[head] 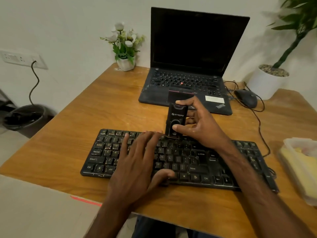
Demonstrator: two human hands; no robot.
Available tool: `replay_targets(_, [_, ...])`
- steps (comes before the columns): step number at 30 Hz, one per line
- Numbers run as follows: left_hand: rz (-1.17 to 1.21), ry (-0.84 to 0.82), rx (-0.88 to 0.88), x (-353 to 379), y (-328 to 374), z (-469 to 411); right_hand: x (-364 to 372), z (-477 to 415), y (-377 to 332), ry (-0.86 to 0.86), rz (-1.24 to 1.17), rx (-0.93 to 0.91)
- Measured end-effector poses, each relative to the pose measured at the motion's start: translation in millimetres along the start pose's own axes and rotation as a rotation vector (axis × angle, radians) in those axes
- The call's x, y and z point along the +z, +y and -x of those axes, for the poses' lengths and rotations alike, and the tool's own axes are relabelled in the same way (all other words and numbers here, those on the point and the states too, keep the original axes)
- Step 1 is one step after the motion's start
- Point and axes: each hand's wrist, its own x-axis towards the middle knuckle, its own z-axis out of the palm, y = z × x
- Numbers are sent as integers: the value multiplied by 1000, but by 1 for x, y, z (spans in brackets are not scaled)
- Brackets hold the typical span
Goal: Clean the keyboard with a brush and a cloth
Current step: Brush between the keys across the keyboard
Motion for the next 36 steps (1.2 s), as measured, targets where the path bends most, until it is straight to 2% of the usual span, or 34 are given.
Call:
replay_targets(4, [-56, -120, -40, 2, 4, -1, -12, 4, -5, -7, 105, -1])
replay_targets(11, [-80, -118, -47, 2, 7, 1, -25, 8, -14, 13, 297, -7])
replay_targets(13, [-74, -126, -61, 1, 8, 0, -18, 7, -16, 2, 309, -53])
replay_targets(16, [-81, -143, -62, 1, 8, -2, -1, 5, -15, -40, 370, -215])
replay_targets(18, [-77, -145, -69, 0, 8, -3, 2, 3, -10, -39, 497, -298])
replay_targets(20, [-66, -145, -78, -1, 9, -3, -3, 1, -5, 20, 626, -292])
replay_targets(21, [-59, -144, -79, -1, 9, -3, -7, 2, -4, 71, 607, -256])
replay_targets(23, [-49, -146, -78, -2, 9, -3, -9, 6, -8, 166, 334, -156])
replay_targets(25, [-46, -150, -84, -3, 9, -4, -6, 12, -15, 183, -32, -64])
replay_targets(27, [-48, -151, -88, -3, 9, -3, -1, 20, -18, 163, -229, -10])
replay_targets(30, [-47, -139, -85, -3, 10, -3, 5, 27, -19, 187, -300, 42])
replay_targets(36, [-36, -110, -85, -5, 11, -3, 2, 29, -20, 261, -265, 79])
